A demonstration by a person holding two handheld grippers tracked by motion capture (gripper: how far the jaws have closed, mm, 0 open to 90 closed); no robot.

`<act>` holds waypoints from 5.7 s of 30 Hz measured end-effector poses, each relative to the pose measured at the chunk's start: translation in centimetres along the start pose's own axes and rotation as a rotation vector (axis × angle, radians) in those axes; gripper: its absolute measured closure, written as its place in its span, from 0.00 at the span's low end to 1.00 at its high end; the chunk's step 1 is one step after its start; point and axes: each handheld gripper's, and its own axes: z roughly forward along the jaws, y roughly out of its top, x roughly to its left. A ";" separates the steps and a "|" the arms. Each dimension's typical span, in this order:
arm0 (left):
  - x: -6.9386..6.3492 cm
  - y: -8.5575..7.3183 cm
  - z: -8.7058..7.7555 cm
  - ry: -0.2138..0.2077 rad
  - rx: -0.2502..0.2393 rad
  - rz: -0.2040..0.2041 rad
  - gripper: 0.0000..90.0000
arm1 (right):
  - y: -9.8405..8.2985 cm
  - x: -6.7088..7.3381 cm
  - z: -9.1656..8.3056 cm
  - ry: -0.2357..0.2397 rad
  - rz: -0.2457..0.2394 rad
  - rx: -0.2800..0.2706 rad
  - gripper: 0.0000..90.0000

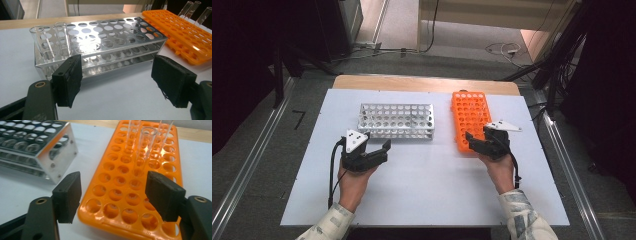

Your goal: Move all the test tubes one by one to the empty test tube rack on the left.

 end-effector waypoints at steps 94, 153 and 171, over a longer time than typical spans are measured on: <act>-1.0 0.2 -0.4 -0.049 -0.017 0.017 0.29 | 2.0 7.4 -0.1 0.236 -0.156 0.048 0.82; -6.2 -0.1 -0.8 -0.238 0.011 0.184 0.82 | -0.5 16.9 0.4 0.482 -0.317 0.134 0.81; -5.3 0.5 -0.6 -0.222 0.016 0.152 0.84 | -0.1 15.9 0.8 0.492 -0.277 0.162 0.41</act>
